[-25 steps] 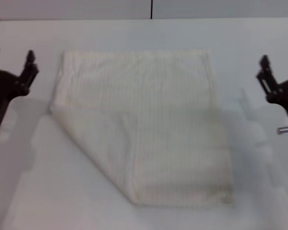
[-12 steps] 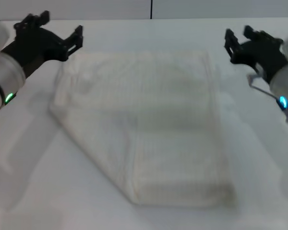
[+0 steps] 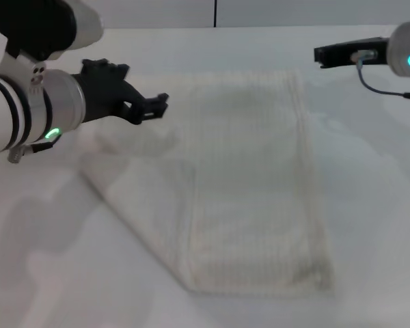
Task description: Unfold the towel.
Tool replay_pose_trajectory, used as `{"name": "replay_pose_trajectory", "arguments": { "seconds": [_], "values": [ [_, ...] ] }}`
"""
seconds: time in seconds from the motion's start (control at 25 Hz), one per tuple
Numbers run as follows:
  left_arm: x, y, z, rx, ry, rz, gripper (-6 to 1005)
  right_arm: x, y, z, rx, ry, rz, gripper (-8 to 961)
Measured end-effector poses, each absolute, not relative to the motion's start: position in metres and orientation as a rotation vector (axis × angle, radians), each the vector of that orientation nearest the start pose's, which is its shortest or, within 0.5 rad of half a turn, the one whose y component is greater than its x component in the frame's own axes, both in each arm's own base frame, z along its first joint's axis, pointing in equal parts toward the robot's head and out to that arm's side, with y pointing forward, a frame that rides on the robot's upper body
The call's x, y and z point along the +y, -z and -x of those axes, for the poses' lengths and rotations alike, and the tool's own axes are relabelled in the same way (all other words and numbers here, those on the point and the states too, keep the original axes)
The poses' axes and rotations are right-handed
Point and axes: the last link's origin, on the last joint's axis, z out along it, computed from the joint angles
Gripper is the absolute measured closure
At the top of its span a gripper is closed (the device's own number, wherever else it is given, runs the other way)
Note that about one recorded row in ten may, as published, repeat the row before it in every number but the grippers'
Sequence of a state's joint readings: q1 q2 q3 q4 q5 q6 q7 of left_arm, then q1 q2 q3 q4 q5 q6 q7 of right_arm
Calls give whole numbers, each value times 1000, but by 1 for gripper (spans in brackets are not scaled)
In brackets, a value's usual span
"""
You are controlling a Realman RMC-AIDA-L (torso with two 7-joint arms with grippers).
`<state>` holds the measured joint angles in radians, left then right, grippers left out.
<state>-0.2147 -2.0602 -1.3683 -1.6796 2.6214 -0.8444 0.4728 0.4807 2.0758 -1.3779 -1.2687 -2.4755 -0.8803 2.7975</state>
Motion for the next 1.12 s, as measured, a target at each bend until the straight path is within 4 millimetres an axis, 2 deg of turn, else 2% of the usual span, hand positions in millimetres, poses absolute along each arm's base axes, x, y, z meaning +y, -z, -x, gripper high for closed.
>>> {"name": "replay_pose_trajectory", "arguments": {
  "seconds": [0.12, 0.36, 0.4, 0.68, 1.12],
  "values": [
    [338, 16, 153, -526, 27, 2374, 217, 424, -8, -198, 1176, -70, 2123, 955],
    [337, 39, 156, -522, -43, 2447, 217, 440, 15, -190, 1220, 121, 2174, 955],
    [336, 49, 156, -512, -56, 2467, 217, 441, 18, -189, 1219, 134, 2180, 955],
    [333, 63, 161, -511, -67, 2485, 218, 441, 35, -194, 1228, 199, 2194, 956],
    [331, 83, 164, -490, -94, 2519, 219, 437, 47, -205, 1245, 255, 2193, 955]
  ]
}}
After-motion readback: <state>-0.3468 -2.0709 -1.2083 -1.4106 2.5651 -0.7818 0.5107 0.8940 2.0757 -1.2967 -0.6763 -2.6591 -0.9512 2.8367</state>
